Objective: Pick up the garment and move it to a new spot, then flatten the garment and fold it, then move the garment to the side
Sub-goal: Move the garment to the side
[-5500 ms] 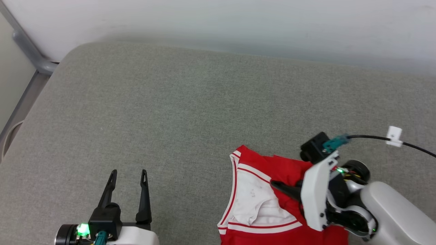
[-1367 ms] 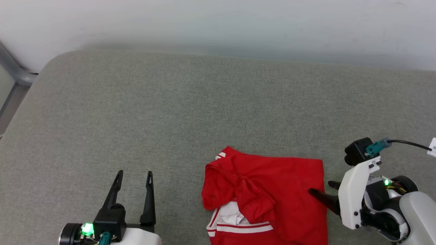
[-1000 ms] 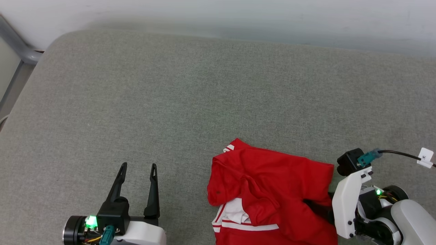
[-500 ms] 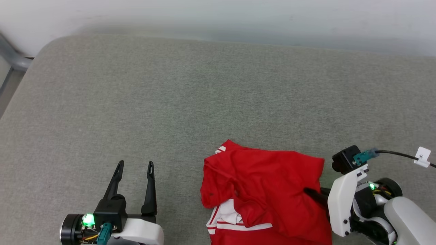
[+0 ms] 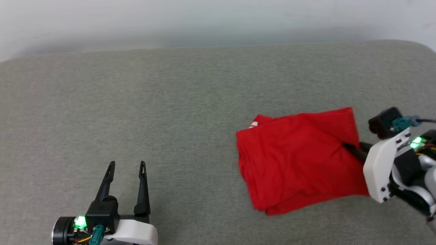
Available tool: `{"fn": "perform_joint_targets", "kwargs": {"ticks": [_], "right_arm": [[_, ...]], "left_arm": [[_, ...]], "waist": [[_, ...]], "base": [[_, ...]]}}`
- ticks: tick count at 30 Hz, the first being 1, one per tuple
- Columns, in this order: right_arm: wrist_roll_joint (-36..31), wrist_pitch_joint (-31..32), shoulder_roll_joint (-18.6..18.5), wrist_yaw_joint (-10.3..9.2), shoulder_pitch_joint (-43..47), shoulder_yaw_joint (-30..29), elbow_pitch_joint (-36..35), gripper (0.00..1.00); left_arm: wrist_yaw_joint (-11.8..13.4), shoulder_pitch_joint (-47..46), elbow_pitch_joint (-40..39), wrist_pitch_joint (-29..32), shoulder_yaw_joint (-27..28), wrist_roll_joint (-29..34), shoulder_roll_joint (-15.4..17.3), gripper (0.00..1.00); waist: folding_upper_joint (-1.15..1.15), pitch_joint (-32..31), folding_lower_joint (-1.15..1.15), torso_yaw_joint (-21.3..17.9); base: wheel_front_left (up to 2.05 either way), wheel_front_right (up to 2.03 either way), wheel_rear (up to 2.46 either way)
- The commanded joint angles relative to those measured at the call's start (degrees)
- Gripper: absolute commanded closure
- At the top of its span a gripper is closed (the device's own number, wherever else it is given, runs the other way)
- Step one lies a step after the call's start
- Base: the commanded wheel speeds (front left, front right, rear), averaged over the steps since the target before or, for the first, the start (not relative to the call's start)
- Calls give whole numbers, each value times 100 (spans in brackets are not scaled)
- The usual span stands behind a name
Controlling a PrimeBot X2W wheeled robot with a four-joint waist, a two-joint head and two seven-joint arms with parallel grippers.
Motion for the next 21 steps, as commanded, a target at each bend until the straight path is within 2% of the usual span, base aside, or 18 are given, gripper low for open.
{"fn": "perform_joint_targets", "kwargs": {"ticks": [1,10,15,21], "right_arm": [[-59,-22,-108,-9,-180,-66,-28,100],[-463,-11,-625,-9,-616,-572,279,100],[-761,-43,-826,-9,-734,-1158,740,100],[-1103,-197,-1041,-9,-1027,-1900,1643,100]], "left_arm": [[2,-60,-34,-13,36,21,34,0],[1,-322,-242,-13,98,86,126,0],[-21,-564,-374,-13,33,149,175,0],[-26,-859,-483,-13,-84,188,206,0]], "waist": [[0,80,-1,-237],[0,609,-1,-559],[0,1083,-1,-498],[0,1525,-1,-323]], "base": [[0,0,0],[0,0,0],[0,0,0],[0,0,0]]}}
